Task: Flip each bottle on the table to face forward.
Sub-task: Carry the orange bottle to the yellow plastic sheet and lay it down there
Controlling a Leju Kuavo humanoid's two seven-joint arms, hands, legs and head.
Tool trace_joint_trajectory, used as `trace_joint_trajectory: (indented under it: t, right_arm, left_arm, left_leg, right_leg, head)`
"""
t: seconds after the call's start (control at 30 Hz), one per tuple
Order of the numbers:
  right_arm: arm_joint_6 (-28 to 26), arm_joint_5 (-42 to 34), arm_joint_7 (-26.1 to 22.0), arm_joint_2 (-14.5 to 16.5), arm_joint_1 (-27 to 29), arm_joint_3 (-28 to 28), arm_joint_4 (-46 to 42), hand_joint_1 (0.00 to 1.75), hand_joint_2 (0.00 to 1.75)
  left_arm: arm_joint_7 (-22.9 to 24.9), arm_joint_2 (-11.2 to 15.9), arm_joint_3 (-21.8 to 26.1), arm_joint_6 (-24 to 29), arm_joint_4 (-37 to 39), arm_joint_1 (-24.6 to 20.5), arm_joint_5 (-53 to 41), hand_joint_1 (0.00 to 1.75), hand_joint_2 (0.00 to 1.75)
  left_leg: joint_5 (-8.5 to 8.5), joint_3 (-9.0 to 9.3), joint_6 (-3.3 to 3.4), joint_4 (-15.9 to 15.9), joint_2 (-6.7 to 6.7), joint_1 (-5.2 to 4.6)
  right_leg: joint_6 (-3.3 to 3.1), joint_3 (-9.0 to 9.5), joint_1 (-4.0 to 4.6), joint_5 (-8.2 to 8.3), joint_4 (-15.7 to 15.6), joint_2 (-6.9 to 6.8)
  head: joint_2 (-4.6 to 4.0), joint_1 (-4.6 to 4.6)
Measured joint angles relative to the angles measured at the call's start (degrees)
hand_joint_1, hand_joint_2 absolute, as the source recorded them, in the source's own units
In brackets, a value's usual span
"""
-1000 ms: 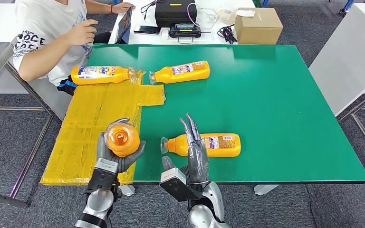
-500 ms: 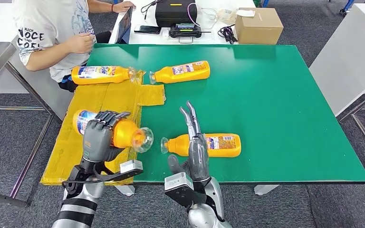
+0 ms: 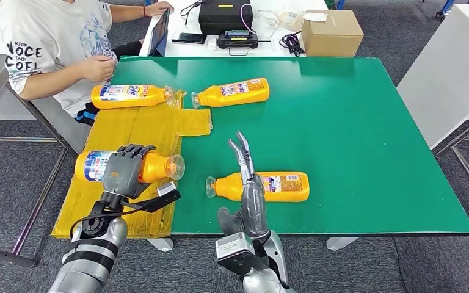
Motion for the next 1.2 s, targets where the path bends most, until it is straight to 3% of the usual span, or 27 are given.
trace_joint_trajectory:
  t: [0.33, 0.57, 0.73, 0.87, 1.0, 1.13, 1.2]
  right_arm:
    - [2.65, -1.84, -0.02, -0.31, 0.0, 0.68, -0.19, 0.0, 0.0]
    - [5.6, -3.52, 0.45, -0.31, -0.04, 0.76, 0.77, 0.0, 0.0]
    - [7.01, -4.13, 0.85, -0.29, -0.04, 0.76, 1.92, 0.0, 0.0]
    - [8.04, -4.44, 1.09, -0.27, -0.03, 0.74, 2.95, 0.0, 0.0]
    - [9.3, -4.7, 1.48, -0.23, -0.03, 0.67, 4.0, 0.0, 0.0]
    - [10.22, -4.91, 1.7, -0.16, -0.03, 0.43, 5.0, 0.0, 0.0]
    - [10.41, -5.04, 1.79, -0.1, -0.04, 0.27, 5.5, 0.0, 0.0]
  left_arm:
    - [6.61, 3.26, -1.3, 0.02, 10.83, -4.5, -4.43, 1.75, 1.75]
    - [13.13, 5.74, -8.65, 0.03, 17.19, -7.18, -5.25, 1.75, 1.75]
    - [11.14, 6.67, -11.48, -1.72, 21.68, -9.02, -3.71, 1.74, 1.75]
    - [9.87, 7.08, -11.76, -5.69, 23.8, -10.55, -3.08, 0.0, 1.75]
    - [4.84, 7.21, -10.44, -13.97, 24.89, -12.07, 4.06, 0.0, 1.75]
    - [1.18, 7.32, -8.05, -22.1, 24.99, -13.16, 10.23, 0.0, 0.0]
    - [0.17, 7.4, -6.93, -25.54, 24.99, -13.52, 13.06, 0.0, 0.0]
  left_leg:
    - [-0.01, 0.0, 0.0, 0.0, 0.03, -0.01]
    - [0.0, -0.02, 0.0, 0.0, 0.0, 0.0]
    - [0.0, -0.02, 0.0, 0.0, -0.02, 0.0]
    - [0.0, 0.03, 0.0, 0.0, -0.09, 0.0]
    - [0.0, 0.24, -0.01, -0.02, -0.08, 0.0]
    - [-0.01, 0.5, -0.01, -0.03, -0.1, 0.0]
    - [-0.01, 0.62, -0.02, -0.04, -0.17, 0.0]
  right_leg:
    - [0.0, -0.01, 0.0, 0.0, -0.01, 0.0]
    - [0.0, 0.0, 0.0, 0.0, 0.0, 0.0]
    - [0.0, 0.01, 0.0, 0.0, 0.0, 0.0]
    - [0.0, 0.09, 0.0, -0.01, 0.0, -0.02]
    - [-0.01, 0.29, 0.0, -0.01, -0.01, -0.02]
    - [-0.03, 0.56, 0.0, -0.02, -0.01, -0.04]
    - [-0.03, 0.7, -0.01, -0.04, -0.02, -0.05]
  head:
    - [0.0, -0.01]
    - [0.0, 0.01]
    - [0.0, 0.0]
    - [0.0, 0.0]
    - [0.0, -0.01]
    - [0.0, 0.0]
    - [0.0, 0.0]
